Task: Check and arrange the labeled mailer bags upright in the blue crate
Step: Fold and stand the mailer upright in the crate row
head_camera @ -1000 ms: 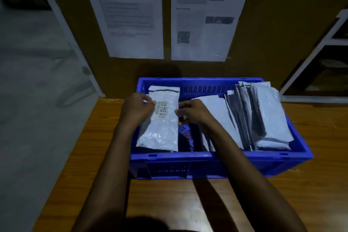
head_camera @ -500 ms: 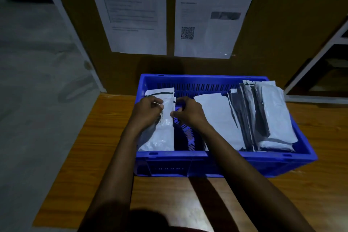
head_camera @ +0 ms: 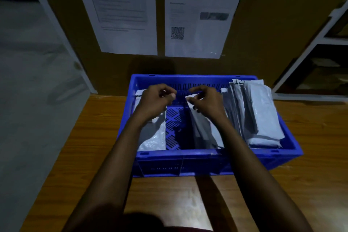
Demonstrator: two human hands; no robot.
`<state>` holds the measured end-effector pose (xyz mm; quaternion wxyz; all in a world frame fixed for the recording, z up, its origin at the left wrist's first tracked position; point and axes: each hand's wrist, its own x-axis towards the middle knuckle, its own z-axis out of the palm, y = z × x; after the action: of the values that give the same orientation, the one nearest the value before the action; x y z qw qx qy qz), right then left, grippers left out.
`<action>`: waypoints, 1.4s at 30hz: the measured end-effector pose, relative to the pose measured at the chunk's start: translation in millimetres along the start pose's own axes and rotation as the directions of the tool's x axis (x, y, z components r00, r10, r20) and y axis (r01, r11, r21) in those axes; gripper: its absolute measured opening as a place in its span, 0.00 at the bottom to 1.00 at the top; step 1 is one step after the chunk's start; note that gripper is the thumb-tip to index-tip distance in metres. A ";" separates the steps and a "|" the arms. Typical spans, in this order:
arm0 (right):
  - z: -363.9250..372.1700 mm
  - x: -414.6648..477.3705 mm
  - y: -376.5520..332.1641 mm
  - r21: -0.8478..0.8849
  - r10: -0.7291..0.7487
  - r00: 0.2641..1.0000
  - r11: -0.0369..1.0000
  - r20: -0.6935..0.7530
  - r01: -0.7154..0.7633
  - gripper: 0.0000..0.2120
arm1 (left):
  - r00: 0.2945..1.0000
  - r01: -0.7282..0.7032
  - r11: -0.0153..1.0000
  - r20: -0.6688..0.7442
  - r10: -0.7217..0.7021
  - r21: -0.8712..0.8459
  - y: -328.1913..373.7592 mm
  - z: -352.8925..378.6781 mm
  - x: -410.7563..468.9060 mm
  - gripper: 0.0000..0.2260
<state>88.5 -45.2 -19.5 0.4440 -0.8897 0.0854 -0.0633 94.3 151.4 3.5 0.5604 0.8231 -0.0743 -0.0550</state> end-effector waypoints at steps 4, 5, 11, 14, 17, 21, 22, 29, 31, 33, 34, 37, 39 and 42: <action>-29.2 -1.8 20.7 -0.285 0.067 0.998 0.956 -0.010 -0.067 0.18 | 0.982 0.143 0.990 0.129 -0.141 -0.007 6.8 34.3 18.4 0.04; -32.0 -4.7 24.3 -0.366 0.086 0.996 0.928 0.028 -0.070 0.22 | 0.973 0.185 0.983 0.146 -0.181 -0.010 5.8 41.6 22.6 0.05; -27.9 -26.9 36.9 -0.517 0.279 0.936 0.845 0.213 -0.134 0.53 | 0.937 0.314 0.949 0.147 -0.317 0.039 -10.7 71.9 31.0 0.11; -26.0 -32.0 38.5 -0.521 0.308 0.927 0.839 0.213 -0.159 0.55 | 0.933 0.333 0.943 0.135 -0.334 0.032 -15.4 78.5 27.9 0.08; -27.0 -36.9 37.5 -0.514 0.285 0.937 0.845 0.202 -0.146 0.52 | 0.924 0.361 0.933 0.135 -0.358 -0.002 -22.0 76.9 30.1 0.11; -32.8 -40.3 33.9 -0.498 0.181 0.970 0.864 0.165 -0.077 0.48 | 0.906 0.416 0.906 0.121 -0.406 -0.075 -25.9 69.7 32.2 0.27; -34.6 -40.9 31.7 -0.493 0.160 0.975 0.868 0.157 -0.063 0.48 | 0.901 0.430 0.896 0.125 -0.416 -0.112 -24.4 67.4 31.2 0.31; -58.4 -35.5 18.1 -0.354 -0.054 0.980 0.928 0.192 0.120 0.49 | 0.885 0.436 0.707 0.123 -0.449 -0.557 -20.7 54.9 35.9 0.23; -69.1 -34.7 13.0 -0.356 -0.107 0.970 0.917 0.220 0.182 0.49 | 0.895 0.420 0.676 0.151 -0.420 -0.606 -18.1 50.5 35.2 0.18; -80.3 -32.0 12.4 -0.403 -0.174 0.965 0.883 0.197 0.242 0.50 | 0.910 0.394 0.637 0.182 -0.373 -0.662 -14.9 47.5 32.7 0.15; -85.9 -31.1 12.3 -0.423 -0.208 0.963 0.867 0.171 0.263 0.50 | 0.919 0.372 0.619 0.183 -0.348 -0.692 -14.6 45.8 32.0 0.16; -103.5 -32.5 14.3 -0.398 -0.296 0.954 0.871 0.043 0.288 0.51 | 0.946 0.296 0.546 0.160 -0.283 -0.783 -15.0 41.5 32.3 0.19; -111.6 -35.3 16.7 -0.305 -0.298 0.953 0.914 -0.056 0.268 0.50 | 0.953 0.263 0.509 0.136 -0.272 -0.819 -15.0 38.8 33.5 0.18; -111.7 -37.1 26.0 0.023 -0.160 0.980 0.986 -0.120 0.164 0.44 | 0.958 0.234 0.484 0.116 -0.262 -0.843 -14.4 36.7 34.8 0.19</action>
<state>28.7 -139.9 25.1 0.4462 -0.8809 0.0376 -0.1532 123.0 116.6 -23.6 0.8768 0.4473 0.0891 -0.1525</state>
